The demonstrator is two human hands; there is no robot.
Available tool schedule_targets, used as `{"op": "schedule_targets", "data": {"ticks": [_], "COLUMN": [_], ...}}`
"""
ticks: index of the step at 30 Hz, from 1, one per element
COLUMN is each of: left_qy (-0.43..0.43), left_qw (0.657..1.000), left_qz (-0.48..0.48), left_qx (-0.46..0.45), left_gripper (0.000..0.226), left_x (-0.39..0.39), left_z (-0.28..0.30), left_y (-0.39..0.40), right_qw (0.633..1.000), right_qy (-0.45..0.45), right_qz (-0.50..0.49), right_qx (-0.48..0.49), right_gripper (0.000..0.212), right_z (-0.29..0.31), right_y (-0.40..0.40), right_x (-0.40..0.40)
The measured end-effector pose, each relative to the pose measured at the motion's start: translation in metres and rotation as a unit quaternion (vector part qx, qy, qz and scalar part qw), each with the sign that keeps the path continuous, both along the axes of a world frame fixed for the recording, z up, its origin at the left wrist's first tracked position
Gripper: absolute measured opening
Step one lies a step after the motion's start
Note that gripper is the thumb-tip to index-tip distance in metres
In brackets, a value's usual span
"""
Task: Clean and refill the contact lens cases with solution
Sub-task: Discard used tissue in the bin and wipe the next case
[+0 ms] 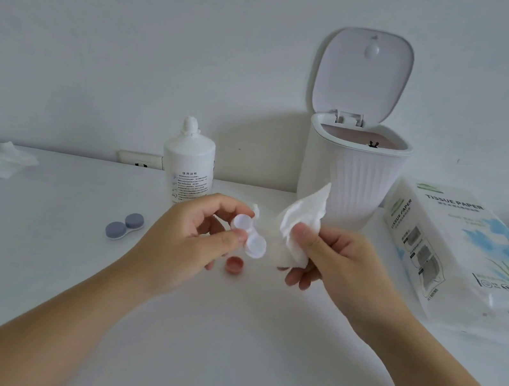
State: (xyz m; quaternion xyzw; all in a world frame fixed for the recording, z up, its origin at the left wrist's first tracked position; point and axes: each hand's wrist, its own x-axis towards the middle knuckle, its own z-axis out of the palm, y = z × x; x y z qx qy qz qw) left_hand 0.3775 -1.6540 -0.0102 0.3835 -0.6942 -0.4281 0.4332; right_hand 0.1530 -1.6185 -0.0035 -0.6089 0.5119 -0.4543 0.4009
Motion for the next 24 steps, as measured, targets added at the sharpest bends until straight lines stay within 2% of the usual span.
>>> {"op": "schedule_targets", "data": {"ticks": [3,8,13,17,20,24], "left_qy": [0.038,0.036,0.002,0.023,0.01,0.009], "left_qw": [0.996,0.987,0.993,0.995,0.996,0.998], "left_qz": [-0.043,-0.084,-0.075,-0.055,-0.061,-0.024], "left_qx": [0.063,0.134,0.086,0.078,0.068,0.058], "left_gripper": [0.026,0.035,0.043,0.023,0.015,0.028], "left_x": [-0.001,-0.003,-0.008,-0.008,-0.008,-0.006], "left_z": [0.003,0.003,0.003,0.001,0.0,-0.001], "left_y": [0.002,0.006,0.009,0.009,0.009,0.007], "right_qw": [0.999,0.999,0.998,0.997,0.997,0.998], "right_qy": [-0.004,-0.003,0.007,0.012,0.023,0.028], "right_qz": [-0.032,0.013,0.044,0.072,0.079,0.062], "right_qx": [-0.014,-0.034,-0.034,-0.011,0.004,0.013], "right_gripper": [0.038,0.035,0.031,0.029,0.017,0.01], "right_z": [0.002,0.0,-0.002,-0.005,-0.006,-0.005], "right_y": [-0.001,0.002,0.002,0.004,0.004,0.003], "right_x": [-0.001,0.006,0.01,0.01,0.009,0.008]}}
